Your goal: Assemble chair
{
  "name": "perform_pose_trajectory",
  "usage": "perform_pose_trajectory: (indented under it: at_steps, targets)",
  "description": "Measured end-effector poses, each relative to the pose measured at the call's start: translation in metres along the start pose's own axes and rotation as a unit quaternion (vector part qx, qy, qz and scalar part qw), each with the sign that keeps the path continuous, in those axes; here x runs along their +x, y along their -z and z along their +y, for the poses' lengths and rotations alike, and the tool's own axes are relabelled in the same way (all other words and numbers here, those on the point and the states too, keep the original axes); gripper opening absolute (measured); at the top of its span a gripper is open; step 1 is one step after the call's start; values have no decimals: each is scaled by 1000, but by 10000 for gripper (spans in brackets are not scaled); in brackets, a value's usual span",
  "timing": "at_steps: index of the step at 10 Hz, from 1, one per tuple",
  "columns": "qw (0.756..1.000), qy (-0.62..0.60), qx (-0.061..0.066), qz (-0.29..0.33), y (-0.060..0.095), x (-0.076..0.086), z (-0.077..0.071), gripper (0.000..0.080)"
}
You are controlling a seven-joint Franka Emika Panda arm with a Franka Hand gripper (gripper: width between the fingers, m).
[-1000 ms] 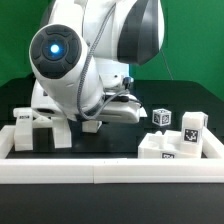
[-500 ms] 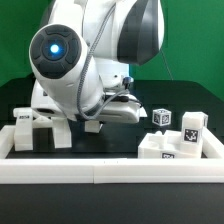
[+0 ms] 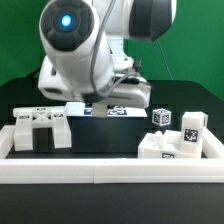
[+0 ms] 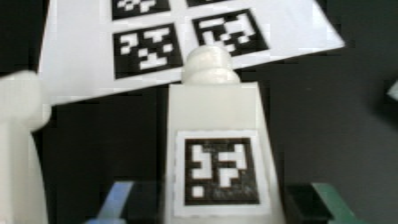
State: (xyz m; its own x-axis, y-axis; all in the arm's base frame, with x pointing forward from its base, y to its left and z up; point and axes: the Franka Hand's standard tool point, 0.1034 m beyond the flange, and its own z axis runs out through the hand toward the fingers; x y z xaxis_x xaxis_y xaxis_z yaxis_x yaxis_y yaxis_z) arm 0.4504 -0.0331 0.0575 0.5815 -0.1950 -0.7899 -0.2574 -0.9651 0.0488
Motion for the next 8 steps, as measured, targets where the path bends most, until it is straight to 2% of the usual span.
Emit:
perform_pose_trajectory:
  at_steps: [2, 3, 5, 7, 8]
  targets:
    - [1000, -21, 1, -2, 18, -20, -8, 289]
    - [1000, -19, -5, 3, 21, -23, -6, 290]
    - [1000, -18, -4, 23, 23, -16, -7, 290]
    - [996, -12, 1, 86, 28, -13, -13, 290]
    - [993, -13, 3, 120, 34, -13, -21, 290]
